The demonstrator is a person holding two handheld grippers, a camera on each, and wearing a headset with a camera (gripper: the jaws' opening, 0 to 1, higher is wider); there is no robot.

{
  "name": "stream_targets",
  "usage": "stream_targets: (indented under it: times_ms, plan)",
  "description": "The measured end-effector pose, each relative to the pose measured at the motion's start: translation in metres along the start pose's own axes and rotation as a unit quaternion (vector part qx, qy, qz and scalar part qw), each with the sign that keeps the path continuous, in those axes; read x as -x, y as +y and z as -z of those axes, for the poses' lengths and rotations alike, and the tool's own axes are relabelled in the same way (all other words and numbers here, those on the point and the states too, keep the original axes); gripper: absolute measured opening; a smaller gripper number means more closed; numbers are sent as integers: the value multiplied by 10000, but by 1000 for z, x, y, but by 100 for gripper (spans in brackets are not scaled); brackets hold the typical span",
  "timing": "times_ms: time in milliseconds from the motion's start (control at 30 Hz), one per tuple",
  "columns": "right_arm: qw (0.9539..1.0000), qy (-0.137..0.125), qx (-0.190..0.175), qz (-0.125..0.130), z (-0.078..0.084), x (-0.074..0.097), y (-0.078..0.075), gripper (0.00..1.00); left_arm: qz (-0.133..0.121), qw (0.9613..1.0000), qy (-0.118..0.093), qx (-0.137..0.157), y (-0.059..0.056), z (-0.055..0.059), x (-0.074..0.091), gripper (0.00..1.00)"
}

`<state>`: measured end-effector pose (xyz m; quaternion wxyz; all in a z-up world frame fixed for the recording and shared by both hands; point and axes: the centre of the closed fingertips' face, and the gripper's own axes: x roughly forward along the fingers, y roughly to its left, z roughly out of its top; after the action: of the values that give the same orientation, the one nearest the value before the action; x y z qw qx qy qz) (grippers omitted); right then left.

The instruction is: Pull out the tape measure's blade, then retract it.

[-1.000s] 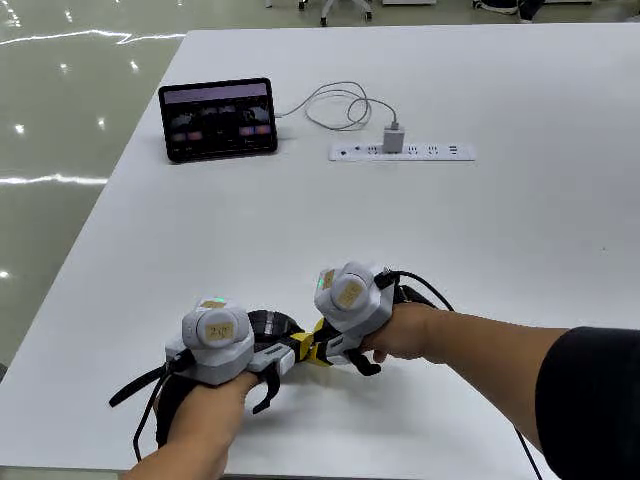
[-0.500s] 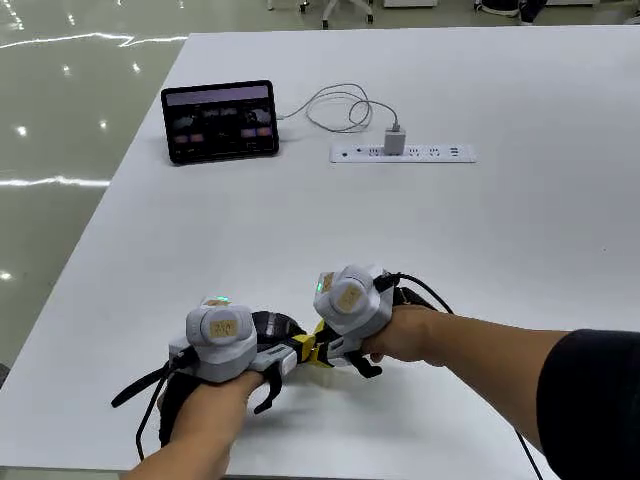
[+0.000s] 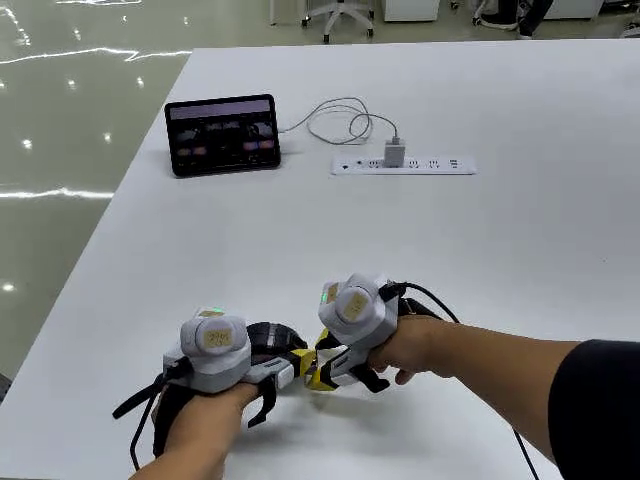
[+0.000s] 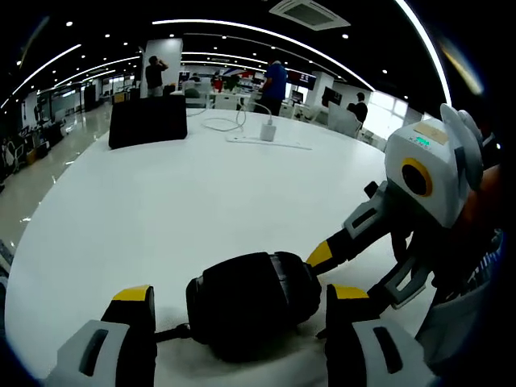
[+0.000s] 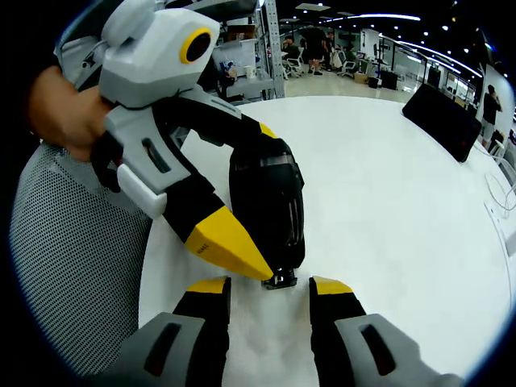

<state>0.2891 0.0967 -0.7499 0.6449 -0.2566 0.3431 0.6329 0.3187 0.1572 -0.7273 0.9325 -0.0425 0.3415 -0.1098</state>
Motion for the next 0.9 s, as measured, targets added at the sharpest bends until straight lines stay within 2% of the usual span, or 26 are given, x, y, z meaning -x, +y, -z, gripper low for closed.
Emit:
stream_targets:
  times_ms: [100, 133, 233, 333, 400, 433, 467, 533, 633, 700, 733, 900]
  plan:
    - [10000, -19, -86, 42, 1, 3, -2, 38, -34, 10000, 22, 9, 4, -2, 1, 99]
    - [9999, -27, -129, 31, 2, 6, -2, 39, -3, 10000, 32, 14, 5, -2, 1, 99]
    - [9998, -43, -191, 51, 5, 10, -1, 41, 87, 9999, 16, -54, 7, -3, 3, 100]
    - [9994, -101, -300, 105, 7, 15, -2, 44, 236, 9996, 170, -19, 7, 2, 4, 100]
    - [9990, -158, -384, 157, 9, 18, -2, 46, 323, 9989, 324, -112, 7, 6, 6, 100]
    - [9988, -176, -408, 204, 10, 19, -3, 46, 498, 9980, 340, -203, 3, 6, 5, 100]
    - [9985, -210, -449, 218, 10, 20, -3, 47, 590, 9975, 344, -171, 1, 7, 5, 100]
    - [9978, -242, -571, 239, 11, 22, -2, 48, 637, 9969, 456, -123, 5, 9, 5, 100]
    - [9971, -315, -621, 292, 9, 26, -3, 50, 750, 9961, 388, -257, 6, 5, 6, 100]
    - [9969, -341, -632, 336, 9, 29, -3, 51, 750, 9955, 434, -377, 9, 3, 7, 100]
    - [9966, -369, -636, 359, 9, 31, -3, 52, 801, 9947, 400, -503, 9, 1, 8, 100]
    - [9952, -472, -728, 461, 9, 40, -5, 55, 949, 9926, 339, -681, 13, -1, 13, 100]
